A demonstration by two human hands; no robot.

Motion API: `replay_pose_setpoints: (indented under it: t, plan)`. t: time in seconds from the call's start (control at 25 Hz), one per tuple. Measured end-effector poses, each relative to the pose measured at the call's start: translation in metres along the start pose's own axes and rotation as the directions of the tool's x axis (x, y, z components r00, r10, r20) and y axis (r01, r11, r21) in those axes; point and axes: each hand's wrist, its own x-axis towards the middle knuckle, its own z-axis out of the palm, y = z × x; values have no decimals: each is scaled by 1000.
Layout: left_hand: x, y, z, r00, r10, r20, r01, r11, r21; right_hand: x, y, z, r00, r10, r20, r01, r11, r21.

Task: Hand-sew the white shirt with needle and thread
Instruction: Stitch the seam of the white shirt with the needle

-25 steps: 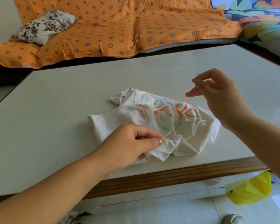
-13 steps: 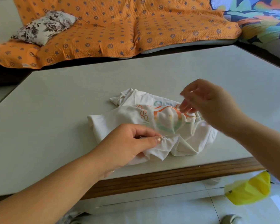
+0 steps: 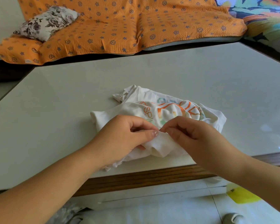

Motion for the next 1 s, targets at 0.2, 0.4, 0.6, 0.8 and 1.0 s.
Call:
replay_pose_setpoints:
  t: [0.2, 0.4, 0.6, 0.8, 1.0]
  plan:
    - [0, 1, 1, 1000, 17, -26, -17, 1000, -8, 0, -3, -3, 998, 45, 44, -46, 998, 33]
    - [-1, 3, 2, 999, -32, -12, 31, 992, -125, -1, -5, -7, 995, 55, 87, -61, 996, 65]
    - [-1, 5, 3, 998, -55, 27, 59, 979, -194, -1, -2, -8, 995, 42, 90, -52, 993, 109]
    - [-1, 6, 4, 994, -81, 67, 95, 966, -242, -2, -1, -8, 995, 35, 97, -51, 983, 175]
    - [0, 7, 3, 985, -119, 126, 157, 921, -357, -2, -2, -8, 993, 37, 108, -60, 976, 210]
